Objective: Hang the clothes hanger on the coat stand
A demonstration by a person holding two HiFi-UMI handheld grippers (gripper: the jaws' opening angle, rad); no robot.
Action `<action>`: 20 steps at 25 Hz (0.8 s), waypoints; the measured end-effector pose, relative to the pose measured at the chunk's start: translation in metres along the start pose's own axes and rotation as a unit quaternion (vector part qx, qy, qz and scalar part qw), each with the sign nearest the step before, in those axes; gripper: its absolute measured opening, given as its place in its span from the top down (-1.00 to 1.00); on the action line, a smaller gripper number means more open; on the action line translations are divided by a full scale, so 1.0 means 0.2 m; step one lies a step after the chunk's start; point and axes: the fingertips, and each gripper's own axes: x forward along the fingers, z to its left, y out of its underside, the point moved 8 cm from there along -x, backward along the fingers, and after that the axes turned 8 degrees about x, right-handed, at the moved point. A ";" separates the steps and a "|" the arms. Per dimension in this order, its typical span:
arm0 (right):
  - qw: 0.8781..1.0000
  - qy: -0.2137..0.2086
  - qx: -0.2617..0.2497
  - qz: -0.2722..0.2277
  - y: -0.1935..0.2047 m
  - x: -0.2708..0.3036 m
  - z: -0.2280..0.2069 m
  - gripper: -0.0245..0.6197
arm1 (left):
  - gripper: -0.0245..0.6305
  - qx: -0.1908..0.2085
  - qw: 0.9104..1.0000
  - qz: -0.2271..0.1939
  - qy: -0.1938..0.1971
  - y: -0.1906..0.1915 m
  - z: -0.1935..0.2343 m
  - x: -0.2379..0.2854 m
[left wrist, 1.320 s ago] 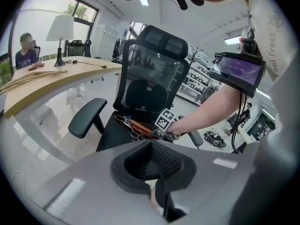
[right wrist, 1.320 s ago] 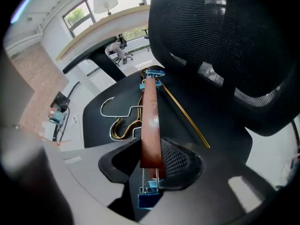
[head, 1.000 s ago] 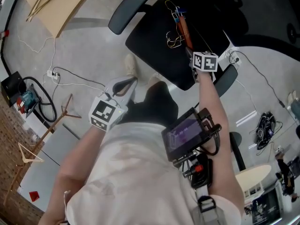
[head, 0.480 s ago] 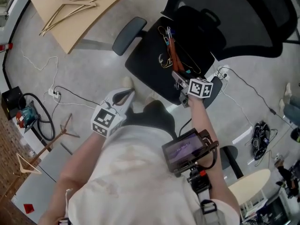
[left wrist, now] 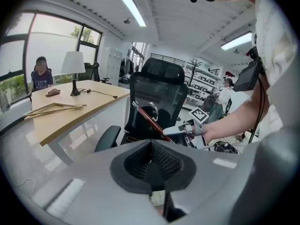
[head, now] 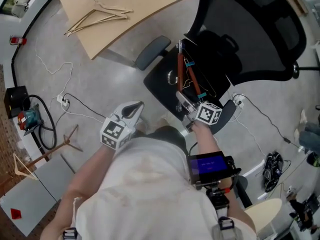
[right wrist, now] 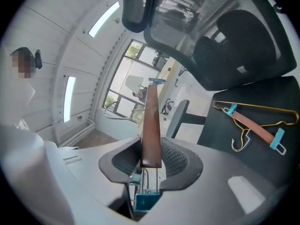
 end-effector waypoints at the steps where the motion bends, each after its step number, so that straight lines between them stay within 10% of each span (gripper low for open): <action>1: 1.000 -0.009 -0.002 0.001 0.01 0.02 0.05 0.47 | 0.92 -0.002 1.000 -0.008 -0.005 0.00 0.01 -0.03; 11: 0.995 -0.043 -0.076 0.038 0.13 0.46 0.61 0.46 | 0.92 -0.040 0.992 -0.072 -0.094 0.23 0.29 -0.55; 20: 0.984 -0.082 -0.093 0.130 0.67 1.01 1.01 0.47 | 0.92 -0.094 0.963 -0.117 -0.223 0.62 0.49 -1.29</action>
